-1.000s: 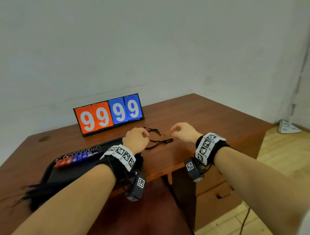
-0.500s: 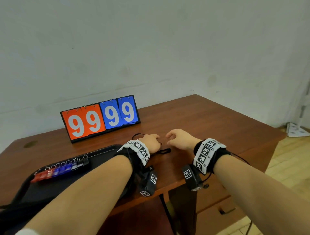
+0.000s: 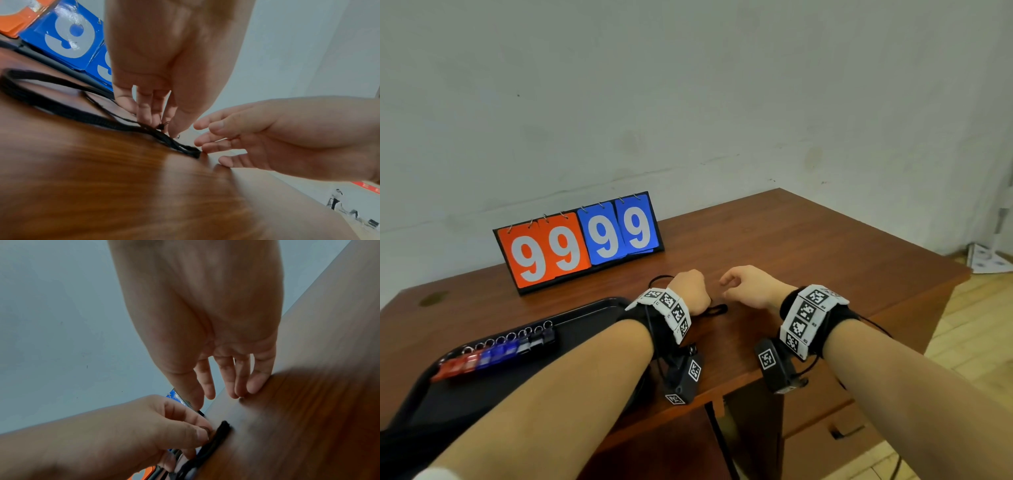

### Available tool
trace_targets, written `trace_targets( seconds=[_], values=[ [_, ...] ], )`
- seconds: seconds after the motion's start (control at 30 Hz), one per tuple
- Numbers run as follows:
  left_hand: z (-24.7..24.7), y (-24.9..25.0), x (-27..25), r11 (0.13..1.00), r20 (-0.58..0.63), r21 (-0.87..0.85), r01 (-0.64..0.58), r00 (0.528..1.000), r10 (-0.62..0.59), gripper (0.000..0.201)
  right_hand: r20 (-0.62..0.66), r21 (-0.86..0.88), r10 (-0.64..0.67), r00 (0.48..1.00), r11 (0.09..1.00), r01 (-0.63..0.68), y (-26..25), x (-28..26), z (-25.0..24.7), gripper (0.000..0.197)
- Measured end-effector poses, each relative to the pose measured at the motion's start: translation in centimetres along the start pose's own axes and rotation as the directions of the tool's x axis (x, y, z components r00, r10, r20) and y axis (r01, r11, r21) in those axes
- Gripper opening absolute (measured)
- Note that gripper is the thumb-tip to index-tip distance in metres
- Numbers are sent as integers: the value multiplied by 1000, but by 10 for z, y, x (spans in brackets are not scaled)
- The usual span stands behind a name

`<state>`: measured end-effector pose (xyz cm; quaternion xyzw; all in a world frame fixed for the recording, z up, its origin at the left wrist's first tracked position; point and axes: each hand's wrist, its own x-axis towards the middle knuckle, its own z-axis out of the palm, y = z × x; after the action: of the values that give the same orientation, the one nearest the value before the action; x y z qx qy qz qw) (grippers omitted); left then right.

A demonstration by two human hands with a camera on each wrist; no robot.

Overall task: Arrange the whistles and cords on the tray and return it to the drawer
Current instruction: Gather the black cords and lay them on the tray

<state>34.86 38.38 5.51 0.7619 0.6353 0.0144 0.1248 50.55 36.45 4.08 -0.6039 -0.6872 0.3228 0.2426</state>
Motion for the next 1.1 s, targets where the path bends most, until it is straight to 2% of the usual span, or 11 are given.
trace_targets(
  seconds=[0.1,0.2,0.27,0.4,0.53,0.7,0.77,0.93,1.1],
  values=[
    [-1,1,-5,995,-28,-95,-20,999,17,19,-8,4,6,1000,1000,-6,1,-1,0,34],
    [-8,5,-12,979,-106,-193,-72,993,52,5,-14,7,6,1000,1000,-6,1,-3,1,31],
    [-14,6,-16,960,-154,-258,-107,986,68,10,-60,35,-15,998,999,17,-2,-5,-1,27],
    [-34,6,-28,919,-246,-347,-186,964,102,11,-157,93,-175,972,977,191,-23,-16,-13,33],
    [-55,6,-41,847,-318,-462,-263,941,119,14,-173,197,-269,948,933,301,-49,-25,-18,35],
    [-77,-2,-65,712,-351,-645,-279,935,48,11,-142,438,-298,944,836,330,-79,-35,-13,32],
    [-83,-11,-74,686,-371,-667,-290,928,31,12,-135,498,-295,946,805,322,-87,-39,-9,29],
    [-96,-37,-95,652,-434,-693,-307,900,-37,6,-117,533,-249,961,801,272,-102,-44,1,21],
    [-113,-62,-117,606,-449,-738,-297,886,-112,9,-152,462,-240,959,840,284,-126,-56,3,17]
  ],
)
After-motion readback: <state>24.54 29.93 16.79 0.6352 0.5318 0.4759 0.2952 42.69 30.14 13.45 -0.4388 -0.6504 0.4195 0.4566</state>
